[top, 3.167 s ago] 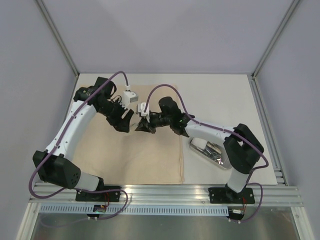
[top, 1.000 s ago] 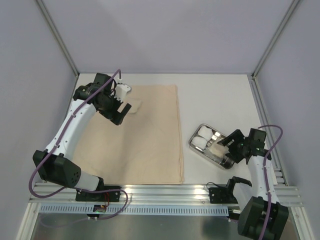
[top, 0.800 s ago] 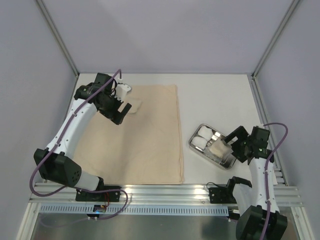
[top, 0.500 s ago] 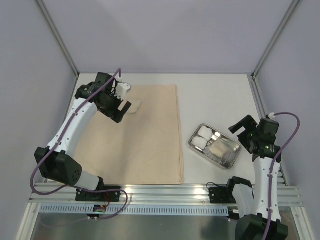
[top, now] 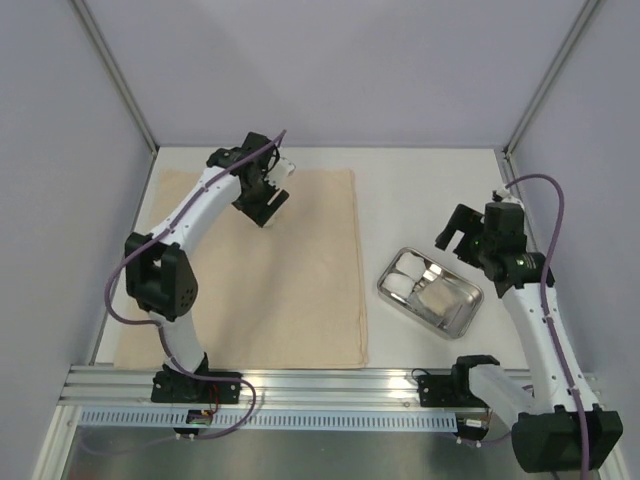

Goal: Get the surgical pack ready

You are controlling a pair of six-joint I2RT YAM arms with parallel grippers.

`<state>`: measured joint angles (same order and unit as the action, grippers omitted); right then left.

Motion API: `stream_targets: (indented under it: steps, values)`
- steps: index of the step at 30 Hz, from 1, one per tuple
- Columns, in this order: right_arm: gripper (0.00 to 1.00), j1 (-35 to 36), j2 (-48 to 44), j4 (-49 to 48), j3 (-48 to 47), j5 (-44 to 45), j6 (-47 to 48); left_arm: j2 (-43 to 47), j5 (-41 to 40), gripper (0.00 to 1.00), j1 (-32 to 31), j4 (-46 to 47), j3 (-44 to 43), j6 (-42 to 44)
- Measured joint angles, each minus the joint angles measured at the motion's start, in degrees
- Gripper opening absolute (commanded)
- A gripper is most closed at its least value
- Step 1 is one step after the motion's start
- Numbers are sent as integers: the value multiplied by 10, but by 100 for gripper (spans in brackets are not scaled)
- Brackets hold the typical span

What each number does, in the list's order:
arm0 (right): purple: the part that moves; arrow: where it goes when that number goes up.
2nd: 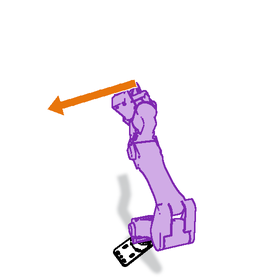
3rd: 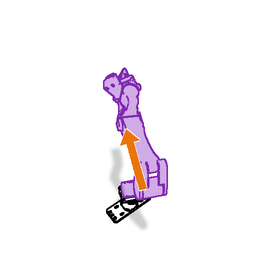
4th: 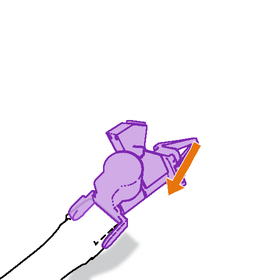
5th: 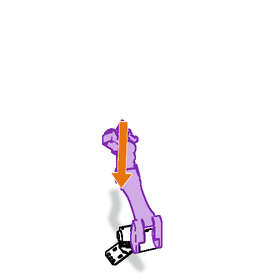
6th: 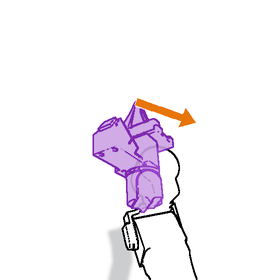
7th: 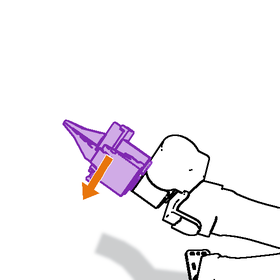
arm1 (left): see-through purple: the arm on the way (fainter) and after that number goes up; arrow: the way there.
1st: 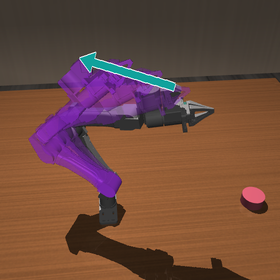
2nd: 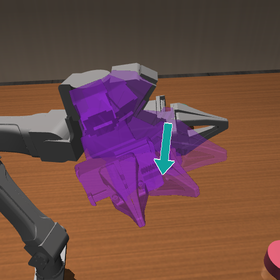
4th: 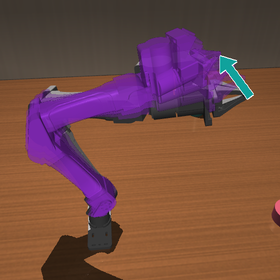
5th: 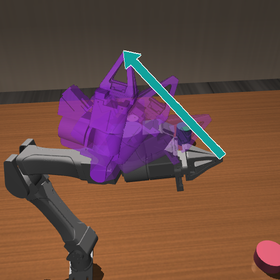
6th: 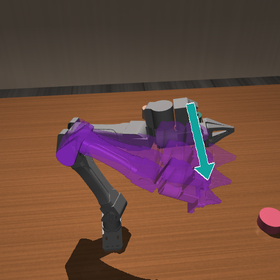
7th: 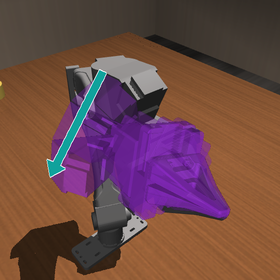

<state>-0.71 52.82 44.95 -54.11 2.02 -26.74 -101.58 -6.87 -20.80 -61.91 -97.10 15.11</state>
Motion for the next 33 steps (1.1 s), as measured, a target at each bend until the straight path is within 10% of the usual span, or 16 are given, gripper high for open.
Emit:
stream_targets:
  steps: [19, 30, 33]
  values:
    - [100, 89, 68, -59, -10, 3, 56, -326, -133, 70, -6, 73, -225, -108]
    - [100, 89, 59, -63, -1, -22, 60, -346, -38, 72, 46, 75, -218, -144]
    - [100, 90, 59, -63, -1, -30, 60, -351, -4, 56, 47, 71, -217, -150]
